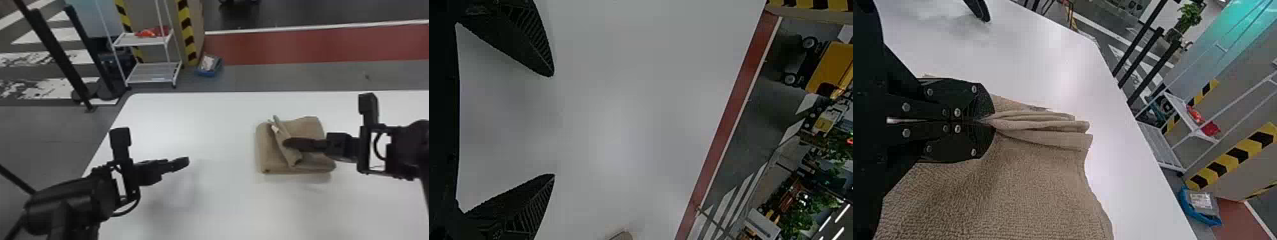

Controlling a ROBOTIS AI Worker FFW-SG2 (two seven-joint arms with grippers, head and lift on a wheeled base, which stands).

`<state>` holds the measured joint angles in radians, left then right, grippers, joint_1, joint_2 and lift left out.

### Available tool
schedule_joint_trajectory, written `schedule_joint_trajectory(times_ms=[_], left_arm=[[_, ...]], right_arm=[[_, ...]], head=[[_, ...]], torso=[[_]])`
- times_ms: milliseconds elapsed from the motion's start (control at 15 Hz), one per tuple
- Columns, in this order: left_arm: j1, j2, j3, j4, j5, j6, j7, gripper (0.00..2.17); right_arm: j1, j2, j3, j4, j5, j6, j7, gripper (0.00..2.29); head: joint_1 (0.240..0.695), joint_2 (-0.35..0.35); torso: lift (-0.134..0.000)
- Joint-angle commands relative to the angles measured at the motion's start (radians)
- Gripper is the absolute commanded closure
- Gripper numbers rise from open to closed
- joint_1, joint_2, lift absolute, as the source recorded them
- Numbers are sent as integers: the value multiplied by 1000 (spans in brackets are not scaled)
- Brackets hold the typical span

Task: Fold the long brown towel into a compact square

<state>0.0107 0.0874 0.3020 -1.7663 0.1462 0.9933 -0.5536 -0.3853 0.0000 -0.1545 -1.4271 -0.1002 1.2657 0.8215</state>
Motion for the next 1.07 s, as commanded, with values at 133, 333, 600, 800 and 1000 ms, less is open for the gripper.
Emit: schedule_joint_trajectory(times_ms=[133,333,600,800,1000], left_arm=[[0,0,0,-1,1,0,0,80],[0,0,-1,-1,1,0,0,80],[2,0,-3,1,0,0,0,80],[5,0,-7,-2,0,0,-3,80],[6,0,-9,-5,0,0,-5,83]], right_arm=[[14,1,-5,1,-61,4,110,-2],[17,1,-54,13,-139,4,179,29],[20,1,-131,7,-164,-104,77,836],[25,1,-60,19,-73,-202,-42,2044],[0,1,36,59,-7,-229,-68,2044]], head=[[695,191],[695,210],[695,195],[695,154],[695,148]], torso=[[-120],[-120],[-120],[-120],[-120]])
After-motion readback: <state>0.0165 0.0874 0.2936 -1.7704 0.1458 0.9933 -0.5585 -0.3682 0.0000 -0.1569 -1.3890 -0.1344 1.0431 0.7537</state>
